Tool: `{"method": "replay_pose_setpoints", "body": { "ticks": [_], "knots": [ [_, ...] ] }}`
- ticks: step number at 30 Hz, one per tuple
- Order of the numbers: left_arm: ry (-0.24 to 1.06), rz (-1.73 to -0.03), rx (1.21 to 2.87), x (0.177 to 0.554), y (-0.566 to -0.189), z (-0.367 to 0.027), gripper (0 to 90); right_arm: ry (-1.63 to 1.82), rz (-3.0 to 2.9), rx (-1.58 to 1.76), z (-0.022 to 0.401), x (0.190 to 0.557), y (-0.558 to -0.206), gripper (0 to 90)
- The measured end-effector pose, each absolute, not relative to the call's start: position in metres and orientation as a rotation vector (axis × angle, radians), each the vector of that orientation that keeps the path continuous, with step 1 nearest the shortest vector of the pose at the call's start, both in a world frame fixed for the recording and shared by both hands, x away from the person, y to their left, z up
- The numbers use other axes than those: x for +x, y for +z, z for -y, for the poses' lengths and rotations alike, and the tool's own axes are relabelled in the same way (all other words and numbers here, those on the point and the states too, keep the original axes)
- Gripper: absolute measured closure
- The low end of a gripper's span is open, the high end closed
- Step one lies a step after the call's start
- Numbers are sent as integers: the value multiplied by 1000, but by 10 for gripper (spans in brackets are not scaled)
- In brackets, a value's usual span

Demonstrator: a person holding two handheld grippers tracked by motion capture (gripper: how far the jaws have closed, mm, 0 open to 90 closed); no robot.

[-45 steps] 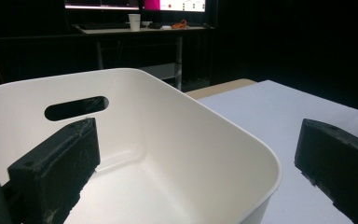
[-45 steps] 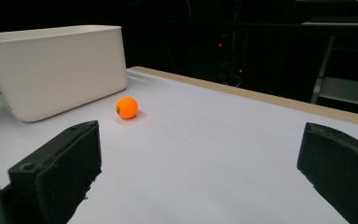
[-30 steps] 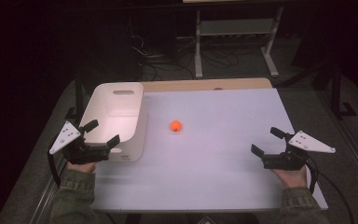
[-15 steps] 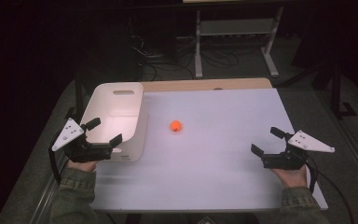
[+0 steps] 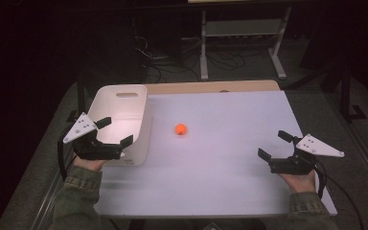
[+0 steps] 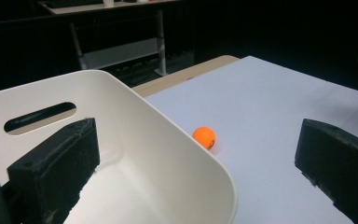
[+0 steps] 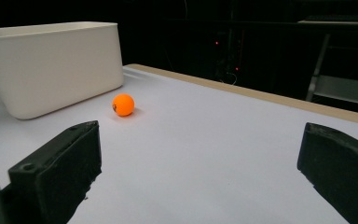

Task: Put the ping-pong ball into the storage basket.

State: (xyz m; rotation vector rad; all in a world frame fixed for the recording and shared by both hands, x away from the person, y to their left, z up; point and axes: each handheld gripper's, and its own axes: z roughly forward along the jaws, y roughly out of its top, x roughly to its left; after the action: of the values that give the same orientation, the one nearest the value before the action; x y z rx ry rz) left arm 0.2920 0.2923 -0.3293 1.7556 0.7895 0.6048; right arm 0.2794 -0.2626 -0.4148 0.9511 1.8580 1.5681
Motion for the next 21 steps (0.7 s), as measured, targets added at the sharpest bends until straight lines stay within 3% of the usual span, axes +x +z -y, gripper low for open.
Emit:
{"method": "replay_pose_setpoints", "body": {
  "ticks": [21],
  "knots": [
    [494,-807,1851,307,-304,-283,0,1559,-1866,924,258,277,-413,0]
  ]
}}
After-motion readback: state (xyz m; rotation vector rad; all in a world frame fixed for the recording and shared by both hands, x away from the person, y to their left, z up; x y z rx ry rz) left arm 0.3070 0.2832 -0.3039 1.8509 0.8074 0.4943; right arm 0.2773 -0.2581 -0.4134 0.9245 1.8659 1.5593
